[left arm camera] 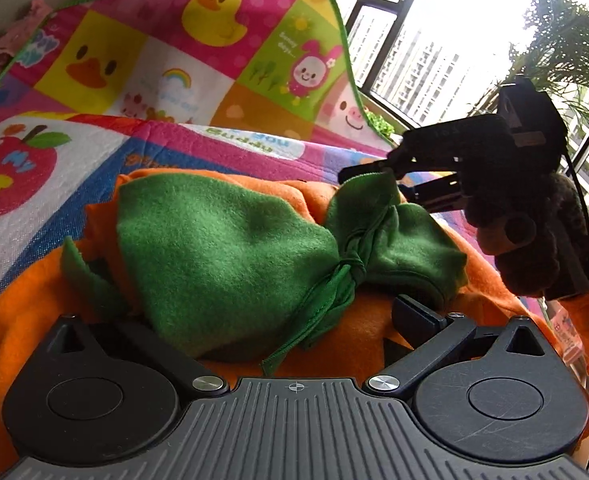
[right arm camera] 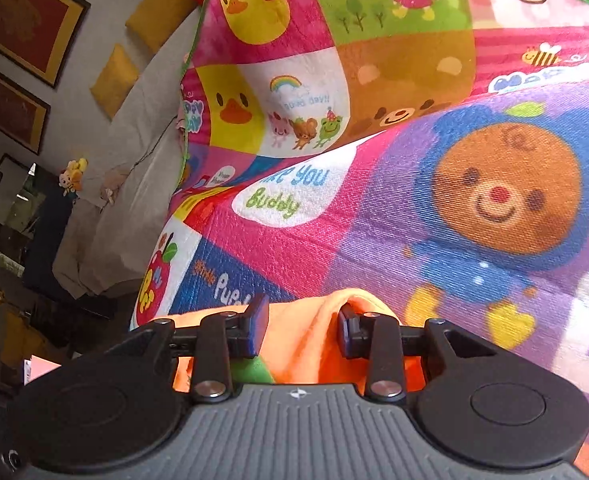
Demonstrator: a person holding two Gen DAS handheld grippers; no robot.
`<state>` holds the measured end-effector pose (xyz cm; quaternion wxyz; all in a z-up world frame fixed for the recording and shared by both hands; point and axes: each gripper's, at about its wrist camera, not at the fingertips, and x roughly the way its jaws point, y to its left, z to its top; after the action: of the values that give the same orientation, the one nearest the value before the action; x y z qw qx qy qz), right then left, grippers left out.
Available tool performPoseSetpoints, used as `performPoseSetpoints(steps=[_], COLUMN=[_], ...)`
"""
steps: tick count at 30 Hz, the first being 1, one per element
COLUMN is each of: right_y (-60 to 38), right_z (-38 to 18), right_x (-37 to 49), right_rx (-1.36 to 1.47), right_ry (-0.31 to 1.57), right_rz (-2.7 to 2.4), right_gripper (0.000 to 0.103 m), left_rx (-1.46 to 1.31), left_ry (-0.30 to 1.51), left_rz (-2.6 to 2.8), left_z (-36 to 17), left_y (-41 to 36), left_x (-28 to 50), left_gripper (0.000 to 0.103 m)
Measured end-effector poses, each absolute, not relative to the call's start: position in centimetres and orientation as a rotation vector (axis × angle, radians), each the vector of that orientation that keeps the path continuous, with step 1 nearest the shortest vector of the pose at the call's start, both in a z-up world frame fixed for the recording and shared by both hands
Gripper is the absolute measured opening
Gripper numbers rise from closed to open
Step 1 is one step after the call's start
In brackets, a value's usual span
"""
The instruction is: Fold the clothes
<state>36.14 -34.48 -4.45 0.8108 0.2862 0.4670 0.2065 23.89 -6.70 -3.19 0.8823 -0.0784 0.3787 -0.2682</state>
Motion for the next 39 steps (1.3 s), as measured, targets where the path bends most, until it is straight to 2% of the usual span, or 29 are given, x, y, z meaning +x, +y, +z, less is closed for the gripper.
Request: performPoseSetpoints(steps=[2,4,8,14,18,21,26,31,39], right_y=[-33.7,-33.0,-32.0,-31.9,-32.3,-32.5,-32.6,-32.5,-32.3], right_z=[-4.6,-3.7,0.7,6.9,7.7,6.3,1.9,-1.5,-3.0], right_x=[36.7,36.2,32.9,24.4,19.0,15.7,13.1,13.1,12.8], right_rx=[0.624,0.592,0.465,0.31,0.27,0.279,0.312,0.337,0.317], right_ry=[0.973,0.923,0.786,0.642,0.632,0.674,0.781,0.861,0.885], right_rz=[0.459,0.499,0.614,0.731,0.78,0.794,0.755,0.72,0.701], right_gripper=[0.033,0.019,0.007,0.004,0.004,0.004,0.004,0.004,0.004], left_rx=[-0.169,-0.178,-0.195,-0.244,-0.289,-0.336,-0.448,-0.405,-0.342], left_ry=[0.788,0.788,0.816,0.698,0.591,0.578,0.668,0.717,0.769], left_rz=[-0.558,-0.558,-0.551,-0.573,-0.54,-0.479,-0.415,-0.321,-0.269], left_z=[-3.2,-3.2,-2.3,2.8,6.5,7.7,6.0,4.2,2.1], left_y=[-6.6,-6.5,-5.9,-3.2,-1.1,-0.1,0.7,-0.5,-1.9], left_x=[23.9,24.0,23.9,20.6,18.3,17.9,18.7,20.8,20.8], left_gripper=[0.103,0.103,0.103,0.103,0.103,0.103,0.103,0.103,0.101])
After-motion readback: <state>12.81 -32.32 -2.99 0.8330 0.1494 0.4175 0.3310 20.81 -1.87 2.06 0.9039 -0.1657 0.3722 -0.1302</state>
